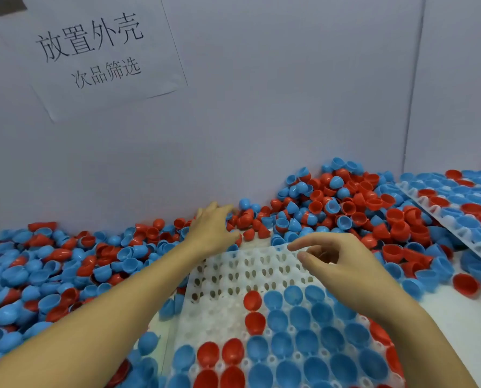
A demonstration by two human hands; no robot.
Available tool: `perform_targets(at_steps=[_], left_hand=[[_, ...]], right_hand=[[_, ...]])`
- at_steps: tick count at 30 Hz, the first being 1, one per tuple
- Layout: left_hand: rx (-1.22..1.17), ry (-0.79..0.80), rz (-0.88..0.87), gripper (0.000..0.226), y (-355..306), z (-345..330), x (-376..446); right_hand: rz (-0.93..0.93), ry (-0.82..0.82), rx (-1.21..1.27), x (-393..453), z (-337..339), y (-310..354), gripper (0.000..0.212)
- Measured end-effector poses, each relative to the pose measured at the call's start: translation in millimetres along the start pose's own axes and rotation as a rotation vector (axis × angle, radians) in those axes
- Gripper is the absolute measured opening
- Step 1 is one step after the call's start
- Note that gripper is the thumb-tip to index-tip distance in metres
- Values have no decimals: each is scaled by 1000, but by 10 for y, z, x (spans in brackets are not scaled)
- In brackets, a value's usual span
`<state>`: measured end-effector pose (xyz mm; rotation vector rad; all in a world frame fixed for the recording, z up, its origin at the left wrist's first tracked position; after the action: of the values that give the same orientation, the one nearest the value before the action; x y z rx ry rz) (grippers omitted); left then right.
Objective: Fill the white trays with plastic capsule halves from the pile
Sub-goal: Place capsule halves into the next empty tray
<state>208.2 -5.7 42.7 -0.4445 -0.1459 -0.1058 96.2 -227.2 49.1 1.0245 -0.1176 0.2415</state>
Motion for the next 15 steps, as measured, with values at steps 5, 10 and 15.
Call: perform_targets(at_steps=[5, 10, 15], left_hand=[[59, 192, -98, 60, -276, -587, 592], [231, 362, 116, 66, -145, -1053, 886], [294, 263, 81, 68, -126, -1026, 903]], right_hand=[[0, -51, 37, 15, 84, -41, 21], [-3, -63, 63, 41, 112, -56, 22], [-20, -46, 57, 33, 90, -92, 21]])
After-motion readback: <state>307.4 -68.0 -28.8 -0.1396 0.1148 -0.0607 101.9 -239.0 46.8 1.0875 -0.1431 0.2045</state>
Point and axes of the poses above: each hand's wrist, its own x-axis towards the middle knuckle, its own z-axis out of the back of the hand, y = z × x, the point moved 8 cm from there along x, towards the middle knuckle, and after that the axes turned 8 degrees about -x, right-handed, at the moved point
